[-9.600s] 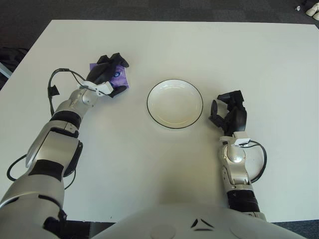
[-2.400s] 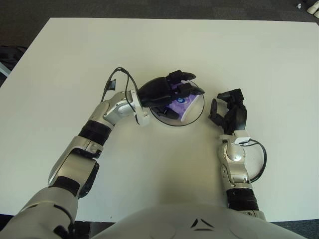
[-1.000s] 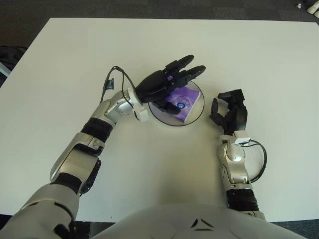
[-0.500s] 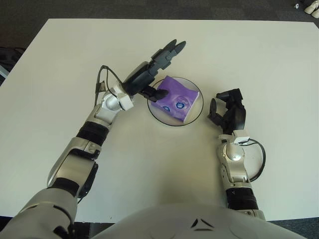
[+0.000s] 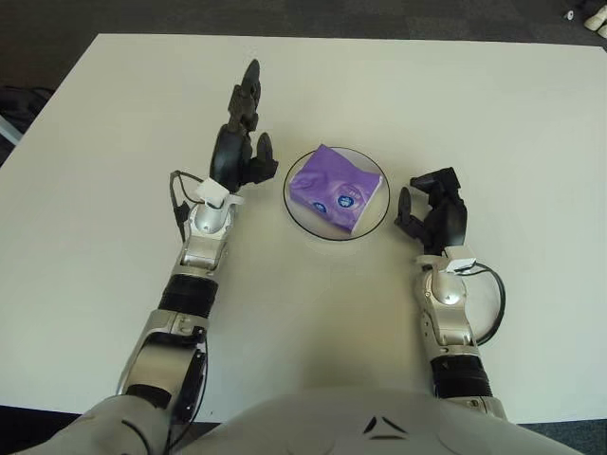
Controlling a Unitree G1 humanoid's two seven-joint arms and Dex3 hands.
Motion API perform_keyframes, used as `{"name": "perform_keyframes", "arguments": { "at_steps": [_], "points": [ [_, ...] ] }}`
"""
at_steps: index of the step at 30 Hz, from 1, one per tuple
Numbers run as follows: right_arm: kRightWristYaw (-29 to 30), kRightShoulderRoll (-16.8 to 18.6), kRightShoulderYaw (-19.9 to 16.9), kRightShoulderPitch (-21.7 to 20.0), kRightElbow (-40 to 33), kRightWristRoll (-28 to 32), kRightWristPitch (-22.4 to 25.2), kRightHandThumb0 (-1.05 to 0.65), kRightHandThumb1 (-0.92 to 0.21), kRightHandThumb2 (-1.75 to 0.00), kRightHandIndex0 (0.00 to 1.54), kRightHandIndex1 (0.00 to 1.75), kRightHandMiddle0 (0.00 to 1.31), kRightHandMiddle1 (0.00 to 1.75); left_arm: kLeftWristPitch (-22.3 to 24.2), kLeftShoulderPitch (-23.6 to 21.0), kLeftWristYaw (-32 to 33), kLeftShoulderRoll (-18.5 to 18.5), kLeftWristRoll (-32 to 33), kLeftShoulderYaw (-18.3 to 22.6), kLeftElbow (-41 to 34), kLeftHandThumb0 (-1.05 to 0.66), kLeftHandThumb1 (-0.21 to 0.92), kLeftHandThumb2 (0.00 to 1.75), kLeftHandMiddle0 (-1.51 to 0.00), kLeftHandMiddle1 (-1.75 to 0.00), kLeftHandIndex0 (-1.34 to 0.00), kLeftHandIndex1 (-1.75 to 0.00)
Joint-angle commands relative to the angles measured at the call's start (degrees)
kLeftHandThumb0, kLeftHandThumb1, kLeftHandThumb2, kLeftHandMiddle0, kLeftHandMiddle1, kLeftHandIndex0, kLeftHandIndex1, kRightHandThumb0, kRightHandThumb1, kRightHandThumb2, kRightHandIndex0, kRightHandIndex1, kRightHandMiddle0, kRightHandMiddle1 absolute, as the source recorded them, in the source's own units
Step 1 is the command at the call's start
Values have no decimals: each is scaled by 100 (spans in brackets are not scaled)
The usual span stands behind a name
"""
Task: Put the tissue paper into the plate.
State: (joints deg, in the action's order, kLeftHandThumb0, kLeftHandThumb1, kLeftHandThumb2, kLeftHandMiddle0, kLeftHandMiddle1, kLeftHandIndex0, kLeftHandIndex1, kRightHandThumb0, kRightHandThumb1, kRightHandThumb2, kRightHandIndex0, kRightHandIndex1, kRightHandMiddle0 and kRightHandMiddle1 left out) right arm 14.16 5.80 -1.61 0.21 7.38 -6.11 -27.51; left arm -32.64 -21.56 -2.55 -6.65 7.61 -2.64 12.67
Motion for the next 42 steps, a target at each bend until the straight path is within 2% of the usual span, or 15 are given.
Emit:
{"name": "perform_keyframes", "arguments": {
  "at_steps": [1,2,3,5,6,9,13,20,24,27,33,36,42],
  "points": [
    [36,-13,-43,333,420,-55,149,-41,-55,-103,66,144,43,175,121,105,-80,313,597,274,-46,-81,92,100,0,-51,0,-74],
    [28,-19,-41,331,423,-49,146,-41,-54,-104,66,144,43,175,101,75,-121,430,784,342,5,-75,88,99,0,-58,-7,-102],
    [17,-26,-41,321,437,-40,133,-41,-54,-105,66,144,44,175,84,47,-162,521,935,399,29,-70,85,100,0,-62,-9,-123],
    [-10,-41,-40,307,465,-15,99,-41,-53,-105,66,144,44,175,41,10,-255,658,1165,521,102,-66,81,102,0,-68,-11,-140],
    [-26,-50,-40,302,477,-1,80,-41,-53,-106,67,144,44,175,14,-7,-303,720,1266,586,153,-56,75,97,0,-75,-20,-152],
    [-56,-60,-46,294,503,31,43,-42,-52,-107,67,145,45,175,-112,-36,-391,873,1403,742,320,-45,69,91,0,-87,-30,-167],
    [-68,-57,-62,285,531,51,16,-42,-51,-108,68,146,45,175,-243,-65,-356,998,1285,878,467,-40,69,87,0,-94,-32,-173],
    [-59,-58,-65,276,576,44,-87,-41,-54,-105,67,145,44,175,-433,145,300,1202,369,987,832,-36,88,59,-2,-104,-21,-175],
    [-73,-63,-49,303,555,40,-108,-41,-56,-102,67,145,42,175,-371,293,669,1308,18,1030,969,-35,91,54,-7,-108,-19,-175],
    [-83,-55,-41,325,533,46,-99,-41,-56,-101,67,145,42,175,-198,289,951,1350,-190,1074,996,-36,85,63,-13,-113,-23,-175],
    [-123,-62,-40,341,521,59,-87,-41,-55,-103,66,145,42,175,-78,299,1122,1364,-295,1112,1094,-37,74,78,-22,-122,-30,-175],
    [-115,-50,-42,360,495,49,-38,-41,-56,-103,66,145,42,175,-204,328,1004,1336,-221,1121,1247,-38,67,87,-30,-126,-34,-175],
    [-52,-8,-42,405,421,7,60,-41,-55,-103,64,144,43,175,-537,370,804,1284,-167,1111,1518,-44,45,116,-55,-147,-50,-175]
  ]
}}
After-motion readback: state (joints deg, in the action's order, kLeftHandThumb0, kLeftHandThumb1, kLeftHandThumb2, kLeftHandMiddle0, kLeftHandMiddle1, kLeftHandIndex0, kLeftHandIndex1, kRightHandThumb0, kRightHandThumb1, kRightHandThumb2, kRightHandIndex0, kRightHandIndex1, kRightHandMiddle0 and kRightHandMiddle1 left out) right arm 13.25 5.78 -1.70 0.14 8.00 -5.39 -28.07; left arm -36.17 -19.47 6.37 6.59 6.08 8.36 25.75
